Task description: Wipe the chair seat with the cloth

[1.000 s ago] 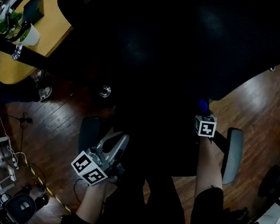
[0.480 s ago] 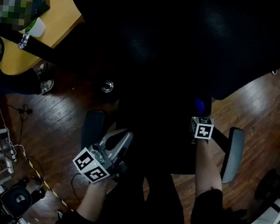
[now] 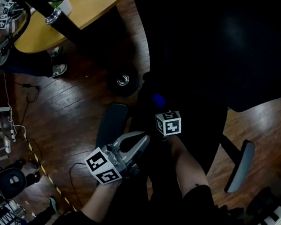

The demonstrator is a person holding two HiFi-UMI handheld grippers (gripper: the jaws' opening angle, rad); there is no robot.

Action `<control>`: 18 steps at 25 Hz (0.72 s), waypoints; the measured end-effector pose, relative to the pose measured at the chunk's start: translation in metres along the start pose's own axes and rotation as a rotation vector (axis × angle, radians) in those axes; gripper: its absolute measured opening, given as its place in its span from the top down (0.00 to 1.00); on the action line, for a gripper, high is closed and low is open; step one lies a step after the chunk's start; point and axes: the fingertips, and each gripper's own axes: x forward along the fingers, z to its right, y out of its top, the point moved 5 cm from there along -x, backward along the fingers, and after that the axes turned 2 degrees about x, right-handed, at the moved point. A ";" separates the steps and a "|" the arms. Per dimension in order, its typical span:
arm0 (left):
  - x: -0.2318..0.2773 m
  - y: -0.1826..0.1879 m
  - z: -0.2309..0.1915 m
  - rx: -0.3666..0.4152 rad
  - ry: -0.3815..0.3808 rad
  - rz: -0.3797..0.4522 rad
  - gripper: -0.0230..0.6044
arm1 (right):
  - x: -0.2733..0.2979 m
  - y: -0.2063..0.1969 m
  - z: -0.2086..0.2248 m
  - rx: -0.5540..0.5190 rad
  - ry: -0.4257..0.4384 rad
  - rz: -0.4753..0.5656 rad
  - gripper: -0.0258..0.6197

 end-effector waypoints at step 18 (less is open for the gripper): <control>0.005 -0.003 -0.007 0.012 -0.015 -0.047 0.96 | -0.118 -0.089 0.154 0.092 -0.396 -0.117 0.90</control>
